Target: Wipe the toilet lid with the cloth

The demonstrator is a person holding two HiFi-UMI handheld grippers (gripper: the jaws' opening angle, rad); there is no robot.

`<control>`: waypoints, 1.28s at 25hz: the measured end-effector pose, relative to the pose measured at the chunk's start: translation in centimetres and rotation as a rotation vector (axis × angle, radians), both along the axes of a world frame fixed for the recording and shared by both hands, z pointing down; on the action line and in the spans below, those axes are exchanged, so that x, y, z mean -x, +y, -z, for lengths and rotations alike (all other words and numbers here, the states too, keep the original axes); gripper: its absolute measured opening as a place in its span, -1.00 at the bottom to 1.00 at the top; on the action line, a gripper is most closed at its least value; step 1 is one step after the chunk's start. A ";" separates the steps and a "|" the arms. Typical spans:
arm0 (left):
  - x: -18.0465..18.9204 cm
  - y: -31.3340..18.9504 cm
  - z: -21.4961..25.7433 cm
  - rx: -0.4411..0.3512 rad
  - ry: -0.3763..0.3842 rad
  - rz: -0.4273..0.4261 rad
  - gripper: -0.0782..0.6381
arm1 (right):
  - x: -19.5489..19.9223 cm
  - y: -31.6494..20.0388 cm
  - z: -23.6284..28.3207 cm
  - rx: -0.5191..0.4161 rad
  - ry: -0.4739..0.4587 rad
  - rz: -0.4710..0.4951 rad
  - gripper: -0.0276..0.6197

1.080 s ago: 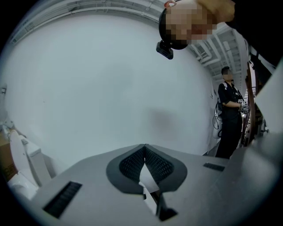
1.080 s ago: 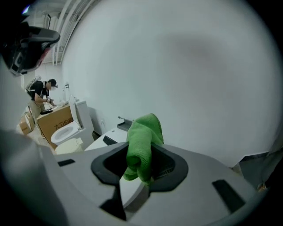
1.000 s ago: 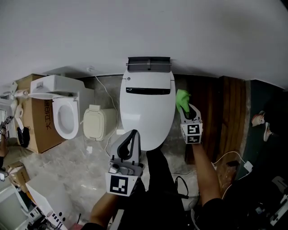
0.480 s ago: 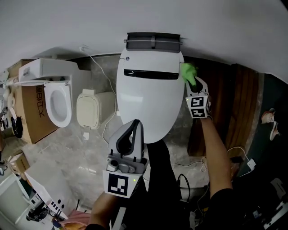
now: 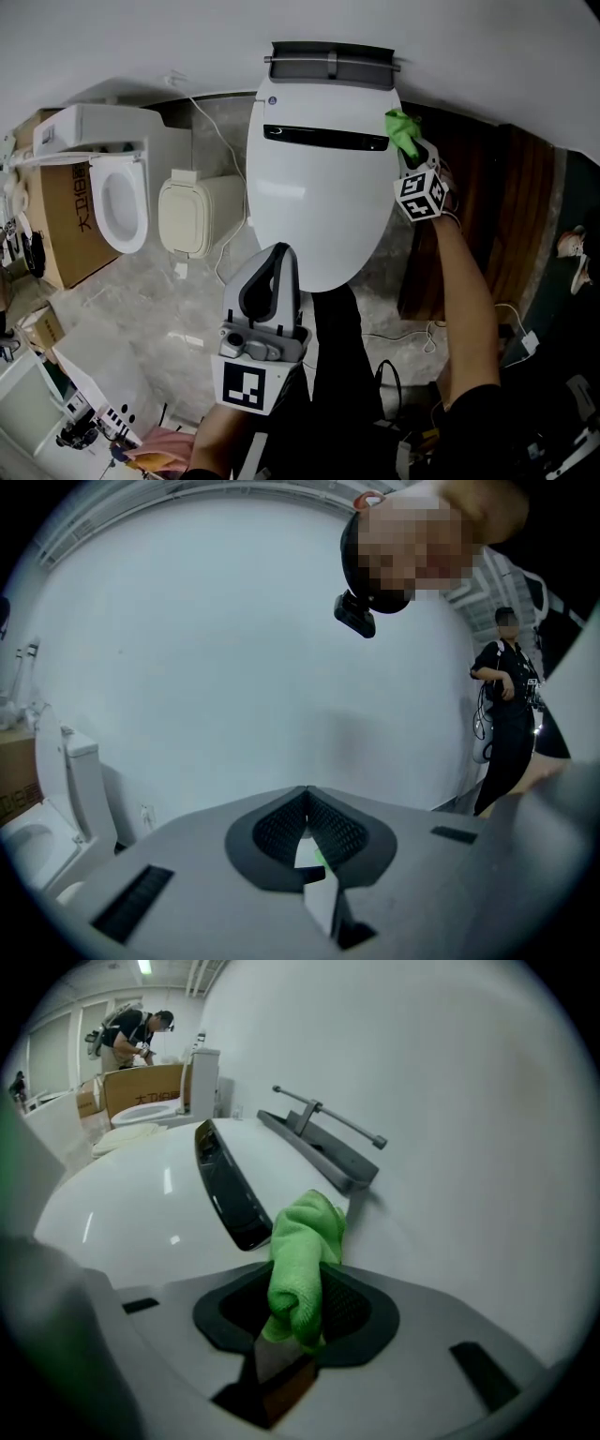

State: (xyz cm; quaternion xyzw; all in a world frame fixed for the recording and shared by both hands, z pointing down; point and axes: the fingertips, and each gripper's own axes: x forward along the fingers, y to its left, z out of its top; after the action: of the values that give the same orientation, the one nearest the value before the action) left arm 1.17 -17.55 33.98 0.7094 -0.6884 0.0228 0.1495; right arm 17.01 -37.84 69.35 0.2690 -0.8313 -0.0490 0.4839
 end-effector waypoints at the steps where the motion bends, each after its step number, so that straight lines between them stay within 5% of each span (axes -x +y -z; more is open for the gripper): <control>1: 0.1 0.0 -0.1 0.001 -0.001 0.001 -0.76 | 0.2 0.4 -0.4 0.005 0.016 0.023 -0.49; 8: 1.3 0.5 0.0 -0.010 -0.001 0.011 -0.76 | 0.8 2.0 -1.3 -0.096 0.176 0.181 -0.51; 14: 3.7 1.3 -0.3 -0.012 0.010 0.014 -0.76 | 1.0 4.7 -1.9 -0.112 0.274 0.182 -0.52; 22: 6.2 2.4 -0.5 -0.005 0.061 -0.074 -0.76 | 2.2 8.5 -2.5 0.085 0.202 -0.150 -0.52; 32: 13.7 4.3 -1.1 0.008 0.085 -0.126 -0.76 | 4.8 10.8 -2.3 0.139 0.100 -0.445 -0.52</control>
State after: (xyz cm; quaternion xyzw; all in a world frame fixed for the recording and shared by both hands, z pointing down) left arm -12.57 -13.28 35.06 0.7512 -0.6351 0.0049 0.1798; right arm 12.22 -27.04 71.66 0.4086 -0.7279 0.1029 0.5409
